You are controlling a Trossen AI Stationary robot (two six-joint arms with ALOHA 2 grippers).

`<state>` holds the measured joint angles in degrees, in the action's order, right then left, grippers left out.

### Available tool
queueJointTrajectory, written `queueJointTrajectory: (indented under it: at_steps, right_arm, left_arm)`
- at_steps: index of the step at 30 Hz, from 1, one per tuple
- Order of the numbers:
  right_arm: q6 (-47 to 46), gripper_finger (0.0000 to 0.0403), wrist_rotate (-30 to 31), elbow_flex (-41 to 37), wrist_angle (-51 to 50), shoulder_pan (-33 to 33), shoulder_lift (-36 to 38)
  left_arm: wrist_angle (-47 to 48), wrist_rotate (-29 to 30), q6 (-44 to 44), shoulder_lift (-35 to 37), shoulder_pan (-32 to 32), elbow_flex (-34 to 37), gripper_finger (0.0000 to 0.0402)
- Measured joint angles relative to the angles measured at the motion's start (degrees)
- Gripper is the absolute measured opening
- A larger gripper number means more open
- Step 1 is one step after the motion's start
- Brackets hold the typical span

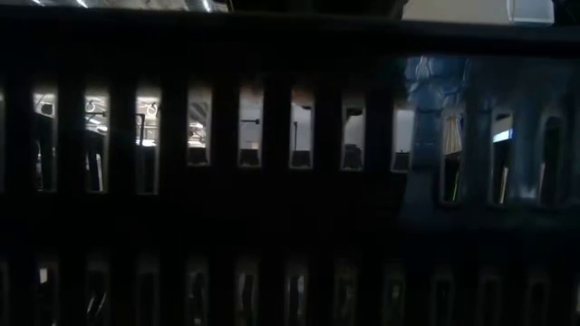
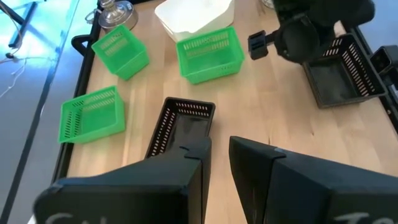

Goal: Stack baskets by color
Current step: Stack the bottom black bin on the top black bins

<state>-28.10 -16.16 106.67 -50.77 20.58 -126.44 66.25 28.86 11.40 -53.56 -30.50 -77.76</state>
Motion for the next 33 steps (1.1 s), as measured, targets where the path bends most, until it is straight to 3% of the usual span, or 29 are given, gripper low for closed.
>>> queueJointTrajectory:
  at_steps: [15,24,27,30,33]
  right_arm:
    - [0.25,0.0108,1.55,-0.11,1.79,1.51,-3.17]
    - [0.03,0.0105,8.14,-0.13,2.10,1.49,-5.69]
    - [-0.11,0.0078,8.11,-0.12,2.27,1.23,-5.70]
    - [-0.99,0.0021,7.04,-0.09,2.18,0.61,-5.70]
    - [-1.94,0.0010,6.06,0.72,2.02,-0.39,-5.70]
  left_arm:
    - [1.43,0.01,0.04,0.00,0.00,0.00,0.0050]
    - [1.43,0.01,0.20,0.00,0.00,0.00,0.0050]
    - [1.43,0.01,0.21,0.00,0.00,0.00,0.0050]
    - [1.43,0.02,0.20,0.00,0.00,0.00,0.0050]
    - [1.43,0.02,0.22,0.00,0.00,0.00,0.0050]
